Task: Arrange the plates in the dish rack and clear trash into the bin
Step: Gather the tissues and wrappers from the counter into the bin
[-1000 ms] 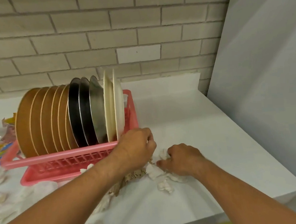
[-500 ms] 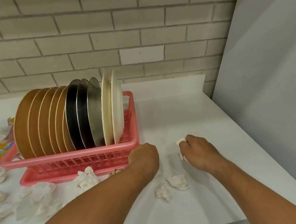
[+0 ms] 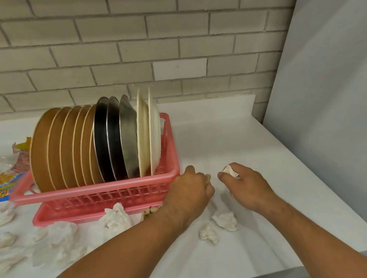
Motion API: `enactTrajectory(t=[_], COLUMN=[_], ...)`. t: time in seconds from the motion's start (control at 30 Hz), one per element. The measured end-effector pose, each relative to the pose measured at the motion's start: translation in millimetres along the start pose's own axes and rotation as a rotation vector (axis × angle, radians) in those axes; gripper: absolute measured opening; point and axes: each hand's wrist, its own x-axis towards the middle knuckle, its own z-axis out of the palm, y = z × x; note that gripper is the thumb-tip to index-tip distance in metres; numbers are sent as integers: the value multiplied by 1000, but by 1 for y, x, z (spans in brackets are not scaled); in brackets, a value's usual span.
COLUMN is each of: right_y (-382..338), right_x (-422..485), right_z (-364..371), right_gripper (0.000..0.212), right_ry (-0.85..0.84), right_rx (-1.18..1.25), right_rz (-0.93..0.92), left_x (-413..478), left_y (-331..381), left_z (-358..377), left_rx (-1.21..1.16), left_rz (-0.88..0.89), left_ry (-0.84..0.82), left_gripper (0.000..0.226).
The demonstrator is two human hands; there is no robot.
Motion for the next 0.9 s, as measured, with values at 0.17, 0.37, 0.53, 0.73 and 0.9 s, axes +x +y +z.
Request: enactTrajectory(t=[0.17, 0.37, 0.53, 0.73, 0.9], right_y=[-39, -94, -122, -131, -116], right_x=[-45, -125, -189, -237, -260], right_z=[16, 68, 119, 151, 177], right_gripper=[23, 36, 21, 24, 32], right_ry=[32, 9, -61, -137, -316], right_rx=[161, 242, 339, 377, 253], right_rz=[29, 2, 1, 7, -21], left_x=[-54, -143, -215, -266, -299], left_y=[-23, -86, -140, -189, -203], left_z=[-36, -67, -81, -76, -65], left_rx=[-154, -349, -405, -288, -330], left_rz=[45, 3, 89, 2, -57], left_ry=[53, 115, 91, 51, 99], left_gripper=[16, 21, 14, 25, 20])
